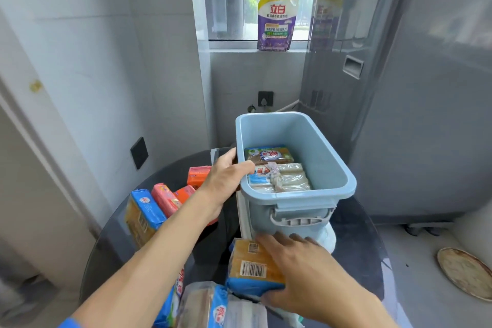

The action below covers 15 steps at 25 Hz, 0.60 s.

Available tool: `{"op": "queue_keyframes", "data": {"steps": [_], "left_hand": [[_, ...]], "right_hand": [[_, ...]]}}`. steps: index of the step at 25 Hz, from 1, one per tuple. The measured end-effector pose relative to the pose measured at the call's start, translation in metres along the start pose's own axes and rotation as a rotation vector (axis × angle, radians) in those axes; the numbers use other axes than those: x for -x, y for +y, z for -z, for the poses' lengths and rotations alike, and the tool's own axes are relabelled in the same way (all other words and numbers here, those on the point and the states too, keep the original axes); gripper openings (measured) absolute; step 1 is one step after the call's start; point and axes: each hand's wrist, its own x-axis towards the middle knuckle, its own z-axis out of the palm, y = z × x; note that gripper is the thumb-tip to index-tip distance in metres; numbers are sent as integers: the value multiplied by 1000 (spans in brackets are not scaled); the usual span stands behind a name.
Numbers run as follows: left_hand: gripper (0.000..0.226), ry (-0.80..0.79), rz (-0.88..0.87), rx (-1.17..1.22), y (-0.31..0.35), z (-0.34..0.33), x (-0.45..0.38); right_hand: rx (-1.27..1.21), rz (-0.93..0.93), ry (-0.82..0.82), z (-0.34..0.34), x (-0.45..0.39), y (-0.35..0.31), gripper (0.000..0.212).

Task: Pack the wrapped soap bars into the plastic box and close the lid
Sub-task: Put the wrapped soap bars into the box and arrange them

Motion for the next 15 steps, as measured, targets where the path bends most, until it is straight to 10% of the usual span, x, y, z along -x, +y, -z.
{"op": "queue_keyframes", "data": {"steps": [4,11,15], "left_hand": [[48,0,-10,-3,1,1,2],[42,39,-11,20,-1,-2,9],[43,39,-17,30,0,-5,12]], "right_hand": [[-184,-14,54,15,8,5,68],[-1496,128,99,101,65,50,63],[-1735,-207,281,137,18,67,50]]}}
